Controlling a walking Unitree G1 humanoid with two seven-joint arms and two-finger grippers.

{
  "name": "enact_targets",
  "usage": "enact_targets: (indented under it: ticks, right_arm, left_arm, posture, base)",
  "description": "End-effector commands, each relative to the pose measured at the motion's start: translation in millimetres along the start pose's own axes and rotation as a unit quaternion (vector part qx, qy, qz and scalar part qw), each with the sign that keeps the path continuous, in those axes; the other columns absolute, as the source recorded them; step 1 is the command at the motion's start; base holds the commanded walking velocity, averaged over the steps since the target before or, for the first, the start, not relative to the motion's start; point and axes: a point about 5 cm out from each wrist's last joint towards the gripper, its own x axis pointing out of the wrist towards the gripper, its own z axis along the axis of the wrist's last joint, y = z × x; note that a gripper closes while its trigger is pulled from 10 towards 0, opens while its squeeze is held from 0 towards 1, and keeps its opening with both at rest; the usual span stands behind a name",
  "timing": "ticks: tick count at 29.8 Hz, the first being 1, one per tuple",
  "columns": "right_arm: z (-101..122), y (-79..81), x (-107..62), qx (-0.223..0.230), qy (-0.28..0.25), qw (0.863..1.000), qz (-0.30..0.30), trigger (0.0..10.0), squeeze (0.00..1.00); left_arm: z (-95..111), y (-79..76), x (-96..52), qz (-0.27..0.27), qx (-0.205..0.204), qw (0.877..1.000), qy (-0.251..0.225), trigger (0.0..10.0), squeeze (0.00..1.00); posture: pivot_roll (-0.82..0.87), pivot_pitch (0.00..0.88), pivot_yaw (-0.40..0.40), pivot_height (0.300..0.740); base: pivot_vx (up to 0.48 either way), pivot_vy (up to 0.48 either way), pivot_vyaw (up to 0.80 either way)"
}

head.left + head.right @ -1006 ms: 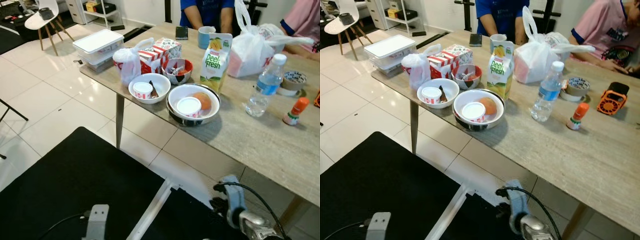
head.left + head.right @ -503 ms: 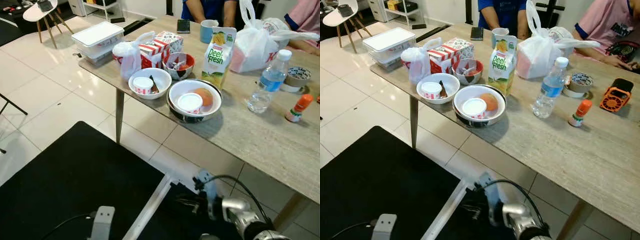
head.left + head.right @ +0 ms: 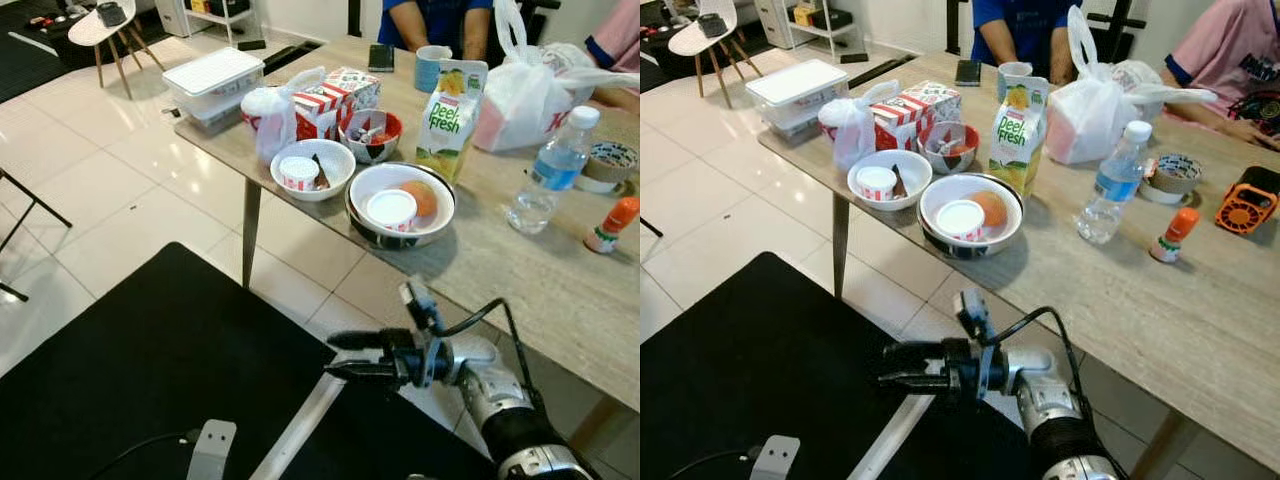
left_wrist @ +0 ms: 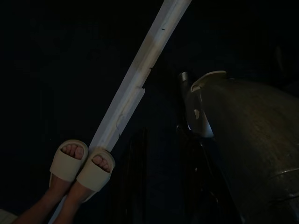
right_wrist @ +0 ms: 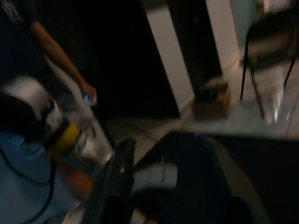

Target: Restocking fridge

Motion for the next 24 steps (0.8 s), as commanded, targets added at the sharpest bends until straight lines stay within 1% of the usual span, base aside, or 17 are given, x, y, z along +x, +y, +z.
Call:
enact_targets:
  ticks: [1, 3, 4, 5, 6, 7, 8, 9, 12, 16, 17, 18, 19, 20, 22, 23, 24]
  right_arm:
    - [24, -1.1, 2.1, -0.025, -0.048, 0.999, -0.001, 10.0, 1.00]
    - [48, -3.0, 1.1, -0.052, -0.092, 0.994, -0.011, 10.0, 1.00]
    - [48, -3.0, 1.1, -0.052, -0.092, 0.994, -0.011, 10.0, 1.00]
    - [83, -9.0, -4.1, -0.104, -0.146, 0.983, -0.046, 10.0, 1.00]
    - [95, -10.8, -6.3, -0.123, -0.164, 0.977, -0.061, 10.0, 1.00]
    - [95, -10.8, -6.3, -0.123, -0.164, 0.977, -0.061, 10.0, 1.00]
    - [119, -12.3, -11.7, -0.156, -0.188, 0.965, -0.093, 10.0, 1.00]
    - [119, -12.3, -11.7, -0.156, -0.188, 0.965, -0.093, 10.0, 1.00]
    - [152, -14.8, -19.8, -0.207, -0.213, 0.941, -0.161, 10.0, 1.00]
    - [165, -16.1, -23.2, -0.226, -0.222, 0.927, -0.198, 10.0, 1.00]
    - [180, -21.2, -30.4, -0.238, -0.240, 0.906, -0.256, 10.0, 1.00]
    - [192, -25.0, -36.6, -0.242, -0.257, 0.886, -0.300, 10.0, 0.70]
    - [192, -25.0, -36.6, -0.242, -0.257, 0.886, -0.300, 10.0, 0.70]
    - [203, -28.7, -41.7, -0.252, -0.263, 0.864, -0.347, 10.0, 0.00]
    - [214, -32.9, -46.4, -0.269, -0.259, 0.835, -0.403, 10.0, 0.00]
    - [214, -32.9, -46.4, -0.269, -0.259, 0.835, -0.403, 10.0, 0.00]
    - [217, -34.3, -47.3, -0.276, -0.254, 0.826, -0.422, 10.0, 0.00]
  left_arm:
    - [-10, 0.1, -1.5, 0.000, -0.002, 1.000, 0.015, 10.0, 0.00]
    - [-10, -0.8, -1.4, 0.000, -0.003, 1.000, 0.015, 10.0, 0.00]
    - [-10, -0.8, -1.4, 0.000, -0.003, 1.000, 0.015, 10.0, 0.00]
    - [-10, -0.7, -1.4, 0.000, -0.006, 1.000, 0.013, 10.0, 0.00]
    - [-10, -0.3, -1.5, 0.001, -0.008, 1.000, 0.013, 10.0, 0.00]
    - [-10, -0.3, -1.5, 0.001, -0.008, 1.000, 0.013, 10.0, 0.00]
    - [-11, 1.4, -2.0, 0.003, -0.010, 1.000, 0.013, 10.0, 0.00]
    - [-11, 1.4, -2.0, 0.003, -0.010, 1.000, 0.013, 10.0, 0.00]
    - [-12, 4.8, -2.9, 0.009, -0.013, 1.000, 0.013, 10.0, 0.00]
    - [-12, 5.7, -3.1, 0.010, -0.014, 1.000, 0.013, 10.0, 0.00]
    - [-12, 5.5, -3.0, 0.011, -0.018, 1.000, 0.012, 10.0, 0.00]
    - [-12, 5.2, -2.9, 0.011, -0.019, 1.000, 0.011, 10.0, 0.00]
    - [-12, 5.2, -2.9, 0.011, -0.019, 1.000, 0.011, 10.0, 0.00]
    - [-12, 4.9, -2.9, 0.011, -0.020, 1.000, 0.011, 10.0, 0.00]
    - [-13, 4.4, -2.9, 0.011, -0.021, 1.000, 0.012, 10.0, 0.00]
    - [-13, 4.4, -2.9, 0.011, -0.021, 1.000, 0.012, 10.0, 0.00]
    - [-13, 4.3, -3.0, 0.010, -0.021, 1.000, 0.012, 10.0, 0.00]
  posture:
    - [-0.01, 0.016, 0.037, 0.740]
    - [-0.01, 0.008, 0.035, 0.740]
    - [-0.01, 0.008, 0.035, 0.740]
    - [0.00, 0.001, 0.033, 0.740]
    - [0.00, 0.000, 0.033, 0.740]
    - [0.00, 0.000, 0.033, 0.740]
    - [0.00, 0.000, 0.034, 0.740]
    - [0.00, 0.000, 0.034, 0.740]
    - [0.01, 0.000, 0.033, 0.740]
    - [0.01, 0.000, 0.033, 0.740]
    - [0.01, 0.000, 0.029, 0.740]
    - [0.01, 0.000, 0.029, 0.740]
    - [0.01, 0.000, 0.029, 0.740]
    - [0.02, 0.000, 0.031, 0.740]
    - [0.01, 0.000, 0.031, 0.740]
    - [0.01, 0.000, 0.031, 0.740]
    - [0.01, 0.000, 0.031, 0.740]
  base:
    - [0.000, 0.000, 0.00]
    - [0.000, 0.000, 0.00]
    - [0.000, 0.000, 0.00]
    - [0.000, 0.000, 0.00]
    - [0.000, 0.000, 0.00]
    - [0.000, 0.000, 0.00]
    - [0.000, 0.000, 0.00]
    - [0.000, 0.000, 0.00]
    - [0.000, 0.000, 0.00]
    - [0.000, 0.000, 0.00]
    - [0.000, 0.000, 0.00]
    - [0.000, 0.000, 0.00]
    - [0.000, 0.000, 0.00]
    - [0.000, 0.000, 0.00]
    - [0.000, 0.000, 0.00]
    - [0.000, 0.000, 0.00]
    - [0.000, 0.000, 0.00]
